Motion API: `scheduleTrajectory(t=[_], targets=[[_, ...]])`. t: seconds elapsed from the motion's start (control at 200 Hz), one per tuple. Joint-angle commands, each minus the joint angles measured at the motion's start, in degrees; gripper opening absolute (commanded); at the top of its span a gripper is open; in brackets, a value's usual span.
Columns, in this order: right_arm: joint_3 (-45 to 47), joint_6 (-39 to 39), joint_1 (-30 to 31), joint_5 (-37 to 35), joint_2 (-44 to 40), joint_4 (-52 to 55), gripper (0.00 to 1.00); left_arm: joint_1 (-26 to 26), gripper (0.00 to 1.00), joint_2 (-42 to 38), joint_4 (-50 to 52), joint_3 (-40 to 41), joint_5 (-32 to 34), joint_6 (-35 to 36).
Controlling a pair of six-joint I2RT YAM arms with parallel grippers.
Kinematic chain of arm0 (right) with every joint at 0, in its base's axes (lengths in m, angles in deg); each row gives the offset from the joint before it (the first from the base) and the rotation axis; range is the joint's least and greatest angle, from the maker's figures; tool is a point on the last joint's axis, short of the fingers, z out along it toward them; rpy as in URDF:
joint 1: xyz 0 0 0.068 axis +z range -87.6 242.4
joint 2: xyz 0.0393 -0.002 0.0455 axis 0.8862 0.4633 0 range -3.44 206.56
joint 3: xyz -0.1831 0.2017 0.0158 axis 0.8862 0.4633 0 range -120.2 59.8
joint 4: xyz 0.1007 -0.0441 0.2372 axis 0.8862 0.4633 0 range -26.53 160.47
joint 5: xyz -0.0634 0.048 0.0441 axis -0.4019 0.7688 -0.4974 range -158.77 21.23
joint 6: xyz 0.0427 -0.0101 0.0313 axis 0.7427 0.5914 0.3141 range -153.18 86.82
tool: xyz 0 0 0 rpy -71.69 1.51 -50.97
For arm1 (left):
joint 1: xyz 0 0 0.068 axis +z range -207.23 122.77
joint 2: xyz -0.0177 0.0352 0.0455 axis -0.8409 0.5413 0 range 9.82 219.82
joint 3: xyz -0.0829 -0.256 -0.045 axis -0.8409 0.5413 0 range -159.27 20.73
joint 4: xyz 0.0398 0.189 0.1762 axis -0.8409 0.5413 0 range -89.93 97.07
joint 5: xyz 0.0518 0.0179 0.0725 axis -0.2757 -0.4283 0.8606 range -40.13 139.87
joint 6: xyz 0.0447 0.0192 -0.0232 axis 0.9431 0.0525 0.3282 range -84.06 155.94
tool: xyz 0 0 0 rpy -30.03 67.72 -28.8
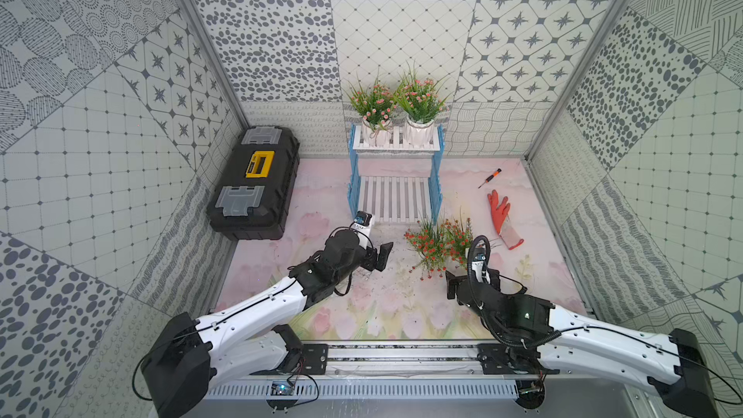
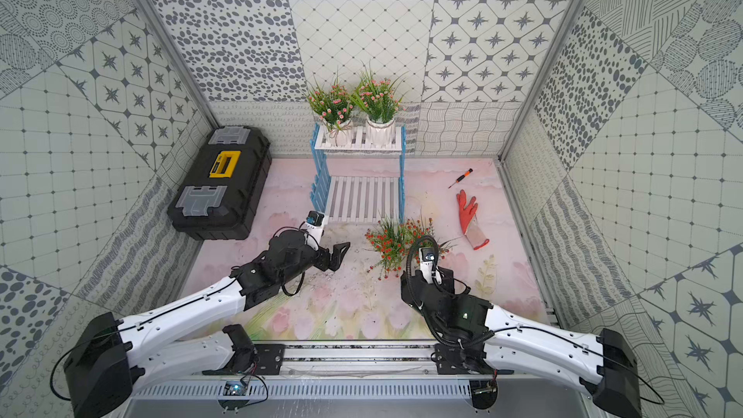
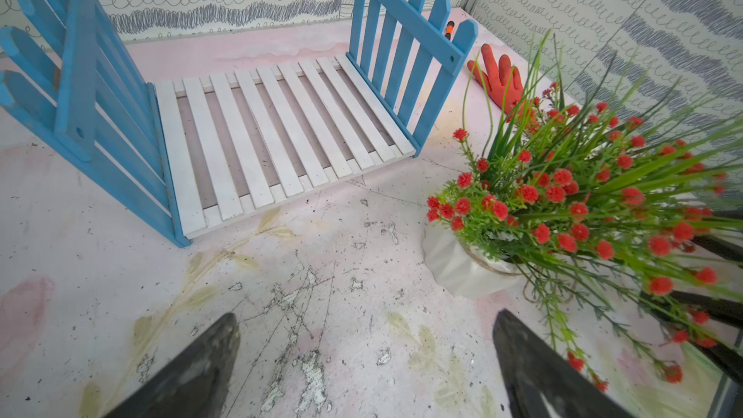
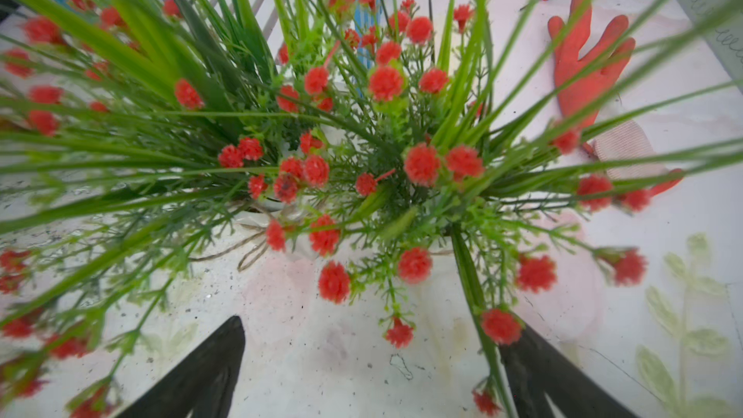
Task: Place the baby's breath potted plants on the rack by color
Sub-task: Pick up the baby's breath potted plant from the center of the board.
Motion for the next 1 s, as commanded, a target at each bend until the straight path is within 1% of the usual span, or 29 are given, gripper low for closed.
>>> scheduleTrajectory(t=[0.0,0.07,0.14,0.2,0.285,0.355,0.465,0.525,0.625,0.76,0.85,0.956,0.996], targets=[[3.3,5.1,0.6,-3.9,1.0,-6.2,0.98,-0.1,0.98,0.6,-2.0,0.1,1.2,-1.2],[7.0,-0.2,0.6,-6.0,0.1,-13.9,0.98,-0.1,0.98,0.0,-1.4,0.1,1.5,-1.0],[10.1,-0.8,0.6,-9.2,-2.8,-16.8,0.99,-0.1,0.98,-0.4,-0.6,-0.1,2.2,-0.6],[13.9,-6.2,0.6,-9.4,-6.6,-24.4,0.99,-0.1,0.98,-0.6,0.4,-0.6,2.4,-0.2],[16.0,-7.9,0.6,-10.5,-10.9,-26.2,0.99,-0.1,0.98,-1.1,1.3,-0.9,3.3,-0.7],[17.3,-10.0,0.5,-10.3,-11.6,-29.2,0.98,-0.1,0.98,-1.4,1.1,-0.4,4.4,-1.6],[17.7,-13.2,0.5,-10.0,-7.9,-34.7,0.98,-0.1,0.98,-0.9,-0.3,0.4,5.1,-2.5],[17.3,-14.3,0.6,-10.3,-3.9,-37.5,0.98,-0.1,0.98,-0.3,-0.3,0.3,5.1,-2.7],[15.3,-13.5,0.6,-13.4,2.3,-38.0,0.99,-0.1,0.98,-0.1,-0.3,0.1,5.1,-2.7],[15.2,-12.8,0.1,-17.5,9.1,-43.2,0.99,-0.1,0.98,-1.1,0.1,0.1,5.4,-2.4],[16.6,-11.9,-1.2,-16.4,10.3,-46.1,0.99,-0.1,0.98,-2.1,0.5,0.5,5.9,-2.5],[19.7,-11.7,-2.8,-15.4,8.6,-50.4,0.99,-0.1,0.98,-2.7,0.7,0.9,6.2,-2.5],[20.8,-11.8,-3.8,-14.1,7.8,-52.0,0.99,-0.1,0.98,-2.7,0.6,1.0,6.3,-2.6]])
